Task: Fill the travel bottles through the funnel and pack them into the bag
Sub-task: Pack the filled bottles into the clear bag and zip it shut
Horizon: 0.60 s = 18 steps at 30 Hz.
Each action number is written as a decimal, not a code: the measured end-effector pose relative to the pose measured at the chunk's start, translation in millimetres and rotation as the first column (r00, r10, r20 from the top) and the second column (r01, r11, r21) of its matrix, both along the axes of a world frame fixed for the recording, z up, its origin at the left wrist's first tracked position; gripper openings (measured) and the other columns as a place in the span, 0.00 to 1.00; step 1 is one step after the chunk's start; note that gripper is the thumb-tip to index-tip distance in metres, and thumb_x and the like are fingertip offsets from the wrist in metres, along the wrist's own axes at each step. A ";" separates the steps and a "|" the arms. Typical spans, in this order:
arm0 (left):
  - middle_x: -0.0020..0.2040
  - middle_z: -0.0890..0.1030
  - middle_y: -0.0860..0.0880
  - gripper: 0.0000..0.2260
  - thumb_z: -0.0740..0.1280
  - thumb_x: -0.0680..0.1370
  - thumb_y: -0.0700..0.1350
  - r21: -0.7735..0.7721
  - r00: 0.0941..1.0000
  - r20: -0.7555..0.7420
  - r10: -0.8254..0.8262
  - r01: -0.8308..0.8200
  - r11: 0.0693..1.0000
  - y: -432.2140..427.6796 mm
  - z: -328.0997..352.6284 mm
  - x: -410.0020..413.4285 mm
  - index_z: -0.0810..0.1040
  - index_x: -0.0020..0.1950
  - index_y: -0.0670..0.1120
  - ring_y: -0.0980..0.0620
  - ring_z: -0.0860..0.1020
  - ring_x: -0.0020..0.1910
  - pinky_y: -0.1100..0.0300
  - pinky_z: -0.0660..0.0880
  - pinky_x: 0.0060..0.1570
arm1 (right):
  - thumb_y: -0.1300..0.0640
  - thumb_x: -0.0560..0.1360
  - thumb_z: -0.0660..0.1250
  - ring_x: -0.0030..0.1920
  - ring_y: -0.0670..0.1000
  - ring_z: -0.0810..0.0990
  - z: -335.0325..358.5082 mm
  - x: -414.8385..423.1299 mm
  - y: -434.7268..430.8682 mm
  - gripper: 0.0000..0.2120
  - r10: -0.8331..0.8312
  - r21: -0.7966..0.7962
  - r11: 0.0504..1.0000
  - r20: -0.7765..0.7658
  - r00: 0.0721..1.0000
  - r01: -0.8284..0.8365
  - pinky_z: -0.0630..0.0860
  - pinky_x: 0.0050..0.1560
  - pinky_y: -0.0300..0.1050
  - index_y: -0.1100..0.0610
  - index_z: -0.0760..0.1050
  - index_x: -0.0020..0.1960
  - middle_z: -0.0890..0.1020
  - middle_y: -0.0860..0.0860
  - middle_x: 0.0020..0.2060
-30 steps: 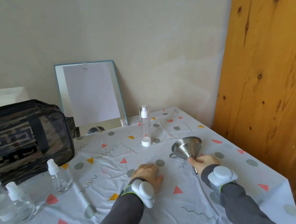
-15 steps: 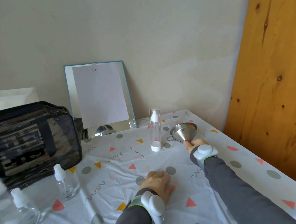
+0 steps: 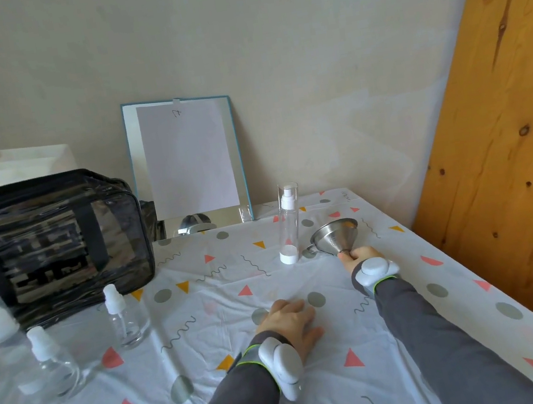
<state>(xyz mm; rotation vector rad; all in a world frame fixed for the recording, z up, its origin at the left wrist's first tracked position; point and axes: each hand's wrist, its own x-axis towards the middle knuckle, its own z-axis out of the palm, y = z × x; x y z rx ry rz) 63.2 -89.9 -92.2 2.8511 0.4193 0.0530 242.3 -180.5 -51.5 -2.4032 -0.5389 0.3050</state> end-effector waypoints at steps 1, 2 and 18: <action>0.66 0.69 0.52 0.17 0.56 0.79 0.55 0.002 1.000 -0.010 -0.001 0.001 1.000 -0.5 0.7 0.5 0.70 0.64 0.49 0.47 0.61 0.67 0.54 0.62 0.67 | 0.52 0.79 0.58 0.44 0.59 0.74 -0.9 0.1 -0.8 0.17 -0.010 -0.023 1.000 0.013 1.000 0.010 0.67 0.45 0.42 0.58 0.74 0.35 0.74 0.59 0.40; 0.66 0.69 0.51 0.18 0.56 0.79 0.55 0.001 1.000 -0.017 -0.001 0.001 1.000 -2.5 1.8 -0.2 0.70 0.64 0.49 0.47 0.62 0.67 0.53 0.62 0.67 | 0.51 0.79 0.59 0.48 0.61 0.76 -1.1 -0.7 -1.0 0.15 -0.007 -0.046 0.999 0.033 0.999 0.009 0.69 0.47 0.43 0.61 0.77 0.42 0.76 0.60 0.42; 0.64 0.74 0.45 0.15 0.57 0.79 0.45 -0.163 0.994 -0.007 0.105 -0.105 0.981 -2.3 47.5 -34.5 0.75 0.62 0.44 0.45 0.69 0.65 0.54 0.66 0.64 | 0.60 0.76 0.61 0.53 0.54 0.78 -6.6 -109.5 24.9 0.10 0.318 -0.025 0.947 0.196 0.928 -0.319 0.73 0.56 0.44 0.58 0.77 0.55 0.75 0.55 0.56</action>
